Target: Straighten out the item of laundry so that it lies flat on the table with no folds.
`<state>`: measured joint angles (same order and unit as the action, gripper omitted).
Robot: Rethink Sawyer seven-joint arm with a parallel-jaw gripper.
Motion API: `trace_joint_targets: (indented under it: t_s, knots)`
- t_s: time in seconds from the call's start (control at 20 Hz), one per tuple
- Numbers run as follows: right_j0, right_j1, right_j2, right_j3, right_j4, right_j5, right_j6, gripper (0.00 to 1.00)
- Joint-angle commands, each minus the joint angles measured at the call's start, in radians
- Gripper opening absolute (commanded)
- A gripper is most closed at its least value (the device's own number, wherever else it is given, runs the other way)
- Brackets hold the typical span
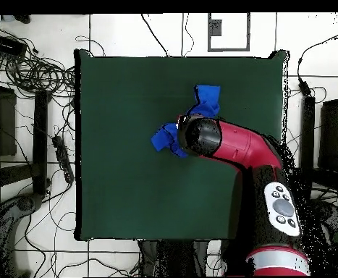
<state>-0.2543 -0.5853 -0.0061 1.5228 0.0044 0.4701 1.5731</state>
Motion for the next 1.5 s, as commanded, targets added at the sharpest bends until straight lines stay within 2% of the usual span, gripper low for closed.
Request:
trace_joint_targets:
  t_s: [0.05, 0.35, 0.45, 0.75, 1.05, 1.15, 1.5]
  knots:
    - [-0.036, -0.002, 0.128, 0.118, -0.042, 0.009, 0.014, 0.00]
    - [-0.002, -0.019, 0.101, 0.112, -0.051, 0.028, 0.042, 0.00]
    - [-0.037, 0.007, 0.137, 0.128, -0.036, 0.006, 0.035, 0.00]
    - [0.013, -0.002, 0.085, 0.091, -0.051, 0.029, 0.064, 0.00]
    - [-0.001, -0.011, 0.099, 0.114, -0.030, 0.028, 0.073, 0.00]
    - [0.017, -0.035, 0.080, 0.118, -0.035, 0.038, 0.082, 0.00]
    - [0.003, -0.041, 0.095, 0.138, -0.044, -0.006, 0.071, 0.00]
